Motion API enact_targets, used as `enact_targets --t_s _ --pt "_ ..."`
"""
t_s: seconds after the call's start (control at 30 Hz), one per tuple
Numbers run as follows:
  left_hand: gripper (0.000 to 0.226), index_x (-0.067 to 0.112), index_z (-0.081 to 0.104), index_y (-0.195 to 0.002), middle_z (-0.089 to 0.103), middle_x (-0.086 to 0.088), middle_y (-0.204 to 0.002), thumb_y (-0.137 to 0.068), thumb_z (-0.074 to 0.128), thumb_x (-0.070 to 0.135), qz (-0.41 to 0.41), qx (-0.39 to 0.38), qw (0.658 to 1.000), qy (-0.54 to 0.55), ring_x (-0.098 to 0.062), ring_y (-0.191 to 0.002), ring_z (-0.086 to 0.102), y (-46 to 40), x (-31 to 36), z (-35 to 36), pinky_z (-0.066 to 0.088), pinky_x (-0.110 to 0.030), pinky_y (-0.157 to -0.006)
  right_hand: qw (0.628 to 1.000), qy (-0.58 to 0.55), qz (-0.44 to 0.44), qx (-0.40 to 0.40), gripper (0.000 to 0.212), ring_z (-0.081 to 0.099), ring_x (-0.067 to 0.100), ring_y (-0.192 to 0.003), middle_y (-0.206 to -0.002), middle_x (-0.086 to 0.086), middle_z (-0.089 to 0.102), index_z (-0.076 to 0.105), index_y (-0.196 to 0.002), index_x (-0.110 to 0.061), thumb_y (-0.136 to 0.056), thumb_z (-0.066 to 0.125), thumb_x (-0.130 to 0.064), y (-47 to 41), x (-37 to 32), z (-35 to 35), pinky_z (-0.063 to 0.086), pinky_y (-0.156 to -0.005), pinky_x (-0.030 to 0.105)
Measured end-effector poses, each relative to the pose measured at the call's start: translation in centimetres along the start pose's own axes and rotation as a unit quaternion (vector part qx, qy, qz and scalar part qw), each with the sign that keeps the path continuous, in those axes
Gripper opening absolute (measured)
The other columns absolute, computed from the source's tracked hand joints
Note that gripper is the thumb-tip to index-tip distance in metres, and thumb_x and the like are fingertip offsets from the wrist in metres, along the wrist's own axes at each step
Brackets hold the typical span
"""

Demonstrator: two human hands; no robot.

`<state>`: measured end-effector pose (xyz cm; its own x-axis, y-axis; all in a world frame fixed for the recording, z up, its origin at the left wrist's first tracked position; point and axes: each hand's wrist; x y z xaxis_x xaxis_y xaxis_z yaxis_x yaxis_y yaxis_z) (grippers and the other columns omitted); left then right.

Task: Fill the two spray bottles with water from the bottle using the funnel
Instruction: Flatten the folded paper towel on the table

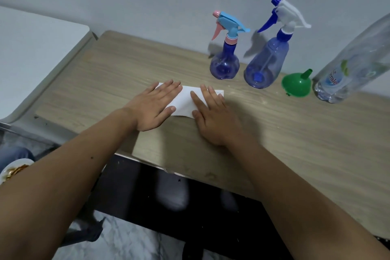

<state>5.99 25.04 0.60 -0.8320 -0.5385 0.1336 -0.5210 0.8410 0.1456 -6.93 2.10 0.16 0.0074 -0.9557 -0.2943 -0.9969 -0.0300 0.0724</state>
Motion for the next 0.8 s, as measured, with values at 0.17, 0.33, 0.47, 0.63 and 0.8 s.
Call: enact_targets --t_s 0.17,0.33,0.47,0.63,0.8 --pt "0.076 0.020 -0.005 -0.172 -0.007 0.000 -0.180 -0.106 0.004 0.058 0.007 0.004 1.000 0.000 -0.016 -0.166 -0.011 -2.1 2.4 0.2 -0.007 -0.041 -0.134 1.000 0.011 0.015 0.006 0.061 -0.003 0.020 -0.165 -0.178 0.004 0.001 0.009 -0.169 -0.030 -0.112 0.024 -0.045 1.3 2.5 -0.6 0.001 -0.133 0.043" --pt "0.078 0.019 -0.002 -0.173 -0.005 -0.002 -0.181 -0.106 0.004 0.058 0.019 0.005 1.000 0.001 -0.017 -0.167 -0.008 -3.5 5.8 0.4 -0.006 -0.041 -0.134 0.999 0.024 0.029 0.016 0.060 -0.001 0.020 -0.165 -0.178 0.004 0.002 0.010 -0.169 -0.031 -0.112 0.024 -0.045 4.1 4.7 -1.2 0.002 -0.133 0.041" --pt "0.079 0.018 -0.001 -0.173 -0.005 -0.002 -0.180 -0.105 0.004 0.058 0.026 0.010 1.000 0.003 -0.018 -0.167 -0.007 -4.6 9.0 0.7 -0.008 -0.040 -0.134 0.998 0.028 0.045 0.021 0.060 0.002 0.022 -0.165 -0.178 0.005 0.005 0.013 -0.169 -0.029 -0.112 0.025 -0.044 6.4 6.7 -1.8 0.004 -0.134 0.043" --pt "0.081 0.018 0.000 -0.173 -0.004 -0.003 -0.180 -0.104 0.003 0.059 0.032 0.013 0.999 0.000 -0.018 -0.167 -0.007 -6.1 13.0 1.0 -0.006 -0.042 -0.135 0.996 0.044 0.066 0.038 0.063 0.011 0.026 -0.164 -0.177 0.009 0.013 0.019 -0.168 -0.026 -0.109 0.021 -0.047 9.5 9.0 -2.2 0.011 -0.132 0.045" --pt "0.080 0.018 -0.001 -0.173 -0.005 -0.002 -0.181 -0.104 0.004 0.058 0.054 0.010 0.998 -0.005 -0.018 -0.167 -0.007 -7.7 16.3 1.3 -0.006 -0.041 -0.134 0.995 0.048 0.079 0.042 0.067 0.018 0.030 -0.162 -0.175 0.010 0.019 0.025 -0.167 -0.026 -0.105 0.016 -0.049 12.6 11.5 -2.9 0.015 -0.131 0.047"
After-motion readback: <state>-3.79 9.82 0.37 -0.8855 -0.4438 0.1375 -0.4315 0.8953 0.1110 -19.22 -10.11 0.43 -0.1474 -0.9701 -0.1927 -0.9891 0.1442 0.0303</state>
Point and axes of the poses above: each hand's wrist, its own y-axis away from the middle knuckle, its own z-axis out of the palm, x = y × z
